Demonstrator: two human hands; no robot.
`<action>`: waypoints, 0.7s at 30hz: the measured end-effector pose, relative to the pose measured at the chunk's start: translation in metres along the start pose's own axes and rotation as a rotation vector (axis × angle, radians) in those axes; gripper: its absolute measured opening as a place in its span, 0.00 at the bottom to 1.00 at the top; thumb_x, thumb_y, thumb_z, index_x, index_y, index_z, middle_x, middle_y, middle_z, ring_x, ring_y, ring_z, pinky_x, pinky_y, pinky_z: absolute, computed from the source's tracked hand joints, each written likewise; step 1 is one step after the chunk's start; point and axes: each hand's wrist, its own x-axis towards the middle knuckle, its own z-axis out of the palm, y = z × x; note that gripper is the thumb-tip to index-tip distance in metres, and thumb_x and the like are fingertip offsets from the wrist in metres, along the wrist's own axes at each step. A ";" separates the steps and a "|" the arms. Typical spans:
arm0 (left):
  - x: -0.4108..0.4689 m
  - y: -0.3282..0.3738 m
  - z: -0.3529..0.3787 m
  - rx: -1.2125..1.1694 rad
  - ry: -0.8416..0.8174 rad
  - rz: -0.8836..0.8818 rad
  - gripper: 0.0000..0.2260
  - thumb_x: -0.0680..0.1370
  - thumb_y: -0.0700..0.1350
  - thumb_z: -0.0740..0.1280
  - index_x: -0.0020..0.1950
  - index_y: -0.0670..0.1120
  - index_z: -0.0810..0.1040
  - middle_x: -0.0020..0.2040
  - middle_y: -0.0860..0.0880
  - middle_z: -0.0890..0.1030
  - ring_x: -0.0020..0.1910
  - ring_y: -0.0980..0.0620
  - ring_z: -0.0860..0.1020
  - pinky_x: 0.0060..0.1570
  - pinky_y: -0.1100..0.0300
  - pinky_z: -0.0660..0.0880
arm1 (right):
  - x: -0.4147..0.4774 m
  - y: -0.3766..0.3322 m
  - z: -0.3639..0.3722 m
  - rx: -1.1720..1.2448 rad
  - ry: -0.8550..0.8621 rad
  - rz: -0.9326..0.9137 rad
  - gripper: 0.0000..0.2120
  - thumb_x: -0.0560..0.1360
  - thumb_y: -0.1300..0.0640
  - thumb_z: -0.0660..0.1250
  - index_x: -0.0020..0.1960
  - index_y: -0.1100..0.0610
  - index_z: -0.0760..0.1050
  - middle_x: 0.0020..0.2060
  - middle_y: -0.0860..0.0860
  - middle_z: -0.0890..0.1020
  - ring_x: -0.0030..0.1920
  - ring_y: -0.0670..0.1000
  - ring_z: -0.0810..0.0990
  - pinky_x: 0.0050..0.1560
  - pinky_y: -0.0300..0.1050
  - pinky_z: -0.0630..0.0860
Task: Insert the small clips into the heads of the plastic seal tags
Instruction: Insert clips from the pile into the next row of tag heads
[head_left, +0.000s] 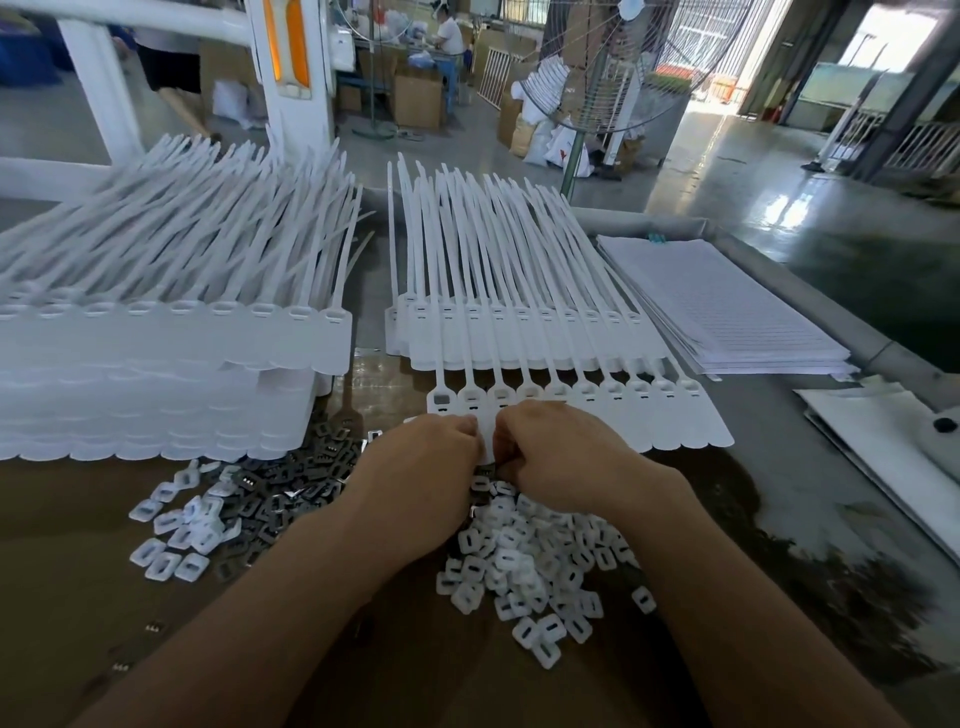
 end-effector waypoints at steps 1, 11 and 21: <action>0.000 0.000 -0.001 0.001 0.000 -0.001 0.16 0.73 0.38 0.58 0.57 0.49 0.77 0.60 0.55 0.74 0.56 0.56 0.74 0.52 0.60 0.74 | 0.000 0.002 0.000 0.030 -0.010 -0.012 0.04 0.75 0.59 0.62 0.42 0.52 0.69 0.45 0.49 0.74 0.46 0.49 0.73 0.44 0.44 0.71; 0.000 0.004 -0.004 0.020 -0.026 -0.025 0.17 0.72 0.37 0.57 0.59 0.46 0.75 0.62 0.53 0.73 0.57 0.52 0.73 0.54 0.56 0.74 | 0.026 0.017 -0.014 0.538 0.242 0.031 0.07 0.75 0.63 0.65 0.48 0.55 0.80 0.40 0.46 0.80 0.43 0.43 0.78 0.50 0.37 0.75; 0.000 0.004 -0.003 0.052 -0.022 -0.010 0.14 0.74 0.39 0.57 0.57 0.46 0.75 0.59 0.53 0.73 0.56 0.52 0.73 0.51 0.58 0.73 | 0.054 0.014 0.008 0.588 0.318 0.093 0.07 0.72 0.62 0.67 0.44 0.52 0.82 0.45 0.48 0.83 0.50 0.46 0.79 0.51 0.38 0.73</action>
